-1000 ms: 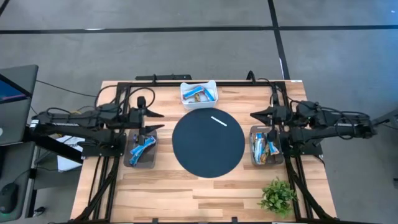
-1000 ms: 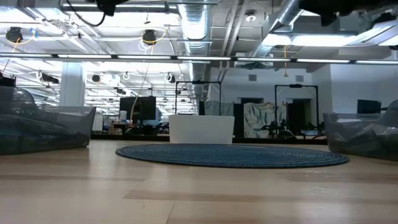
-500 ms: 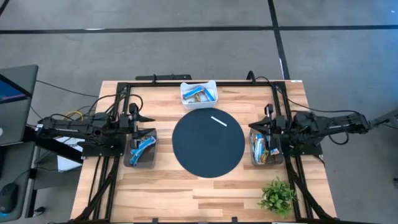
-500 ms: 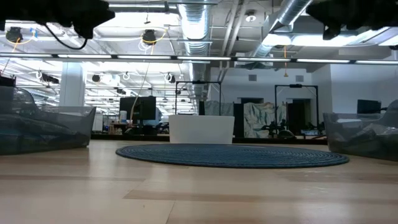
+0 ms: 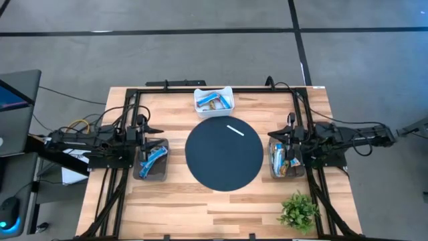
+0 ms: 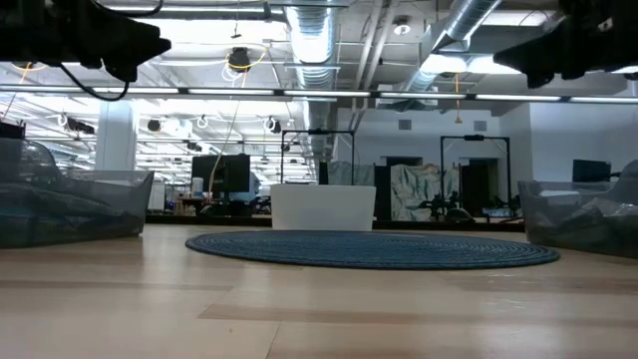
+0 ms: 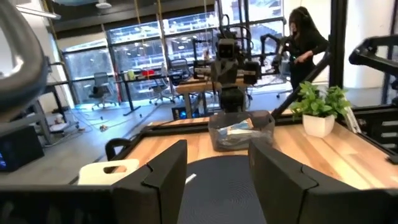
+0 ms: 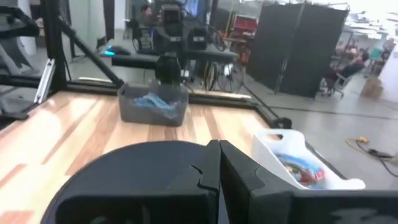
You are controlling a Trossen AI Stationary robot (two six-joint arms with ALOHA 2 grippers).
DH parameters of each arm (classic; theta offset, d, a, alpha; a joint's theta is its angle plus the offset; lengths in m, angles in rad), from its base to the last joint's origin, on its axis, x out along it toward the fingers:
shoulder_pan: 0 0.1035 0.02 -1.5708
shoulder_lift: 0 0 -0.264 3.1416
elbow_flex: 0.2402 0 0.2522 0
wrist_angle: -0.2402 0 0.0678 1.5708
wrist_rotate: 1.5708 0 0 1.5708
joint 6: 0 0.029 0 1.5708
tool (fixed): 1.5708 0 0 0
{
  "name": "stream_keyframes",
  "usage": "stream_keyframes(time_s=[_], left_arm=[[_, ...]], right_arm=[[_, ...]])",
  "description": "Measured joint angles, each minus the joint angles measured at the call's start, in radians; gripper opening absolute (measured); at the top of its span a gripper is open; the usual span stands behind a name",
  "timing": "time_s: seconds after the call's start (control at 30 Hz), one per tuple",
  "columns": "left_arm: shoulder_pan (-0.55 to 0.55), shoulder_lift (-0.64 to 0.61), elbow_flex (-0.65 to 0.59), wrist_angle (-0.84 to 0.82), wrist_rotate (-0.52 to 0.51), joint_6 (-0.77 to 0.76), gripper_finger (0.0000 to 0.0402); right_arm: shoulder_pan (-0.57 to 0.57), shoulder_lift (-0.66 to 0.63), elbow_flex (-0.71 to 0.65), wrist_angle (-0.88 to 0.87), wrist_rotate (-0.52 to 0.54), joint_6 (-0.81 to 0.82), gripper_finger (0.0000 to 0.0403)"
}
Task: Pick and place Granola Bars by type
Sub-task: Return to Home Position
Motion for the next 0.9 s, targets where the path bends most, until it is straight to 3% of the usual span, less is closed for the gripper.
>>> stream_keyframes(time_s=[0.37, 0.57, 0.9], left_arm=[[0.000, -0.064, -0.001, -0.078, -0.055, 0.027, 0.0165], [0.001, -0.064, -0.001, -0.126, -0.175, 0.051, 0.0165], [0.001, -0.064, -0.007, -0.151, -0.170, 0.067, 0.0165]], right_arm=[[-0.090, -0.219, -0.118, 0.044, -0.007, 0.009, 0.0000], [-0.153, -0.239, -0.147, 0.041, -0.020, 0.011, 0.0000], [-0.287, -0.238, -0.153, 0.003, -0.222, 0.012, 0.0000]])
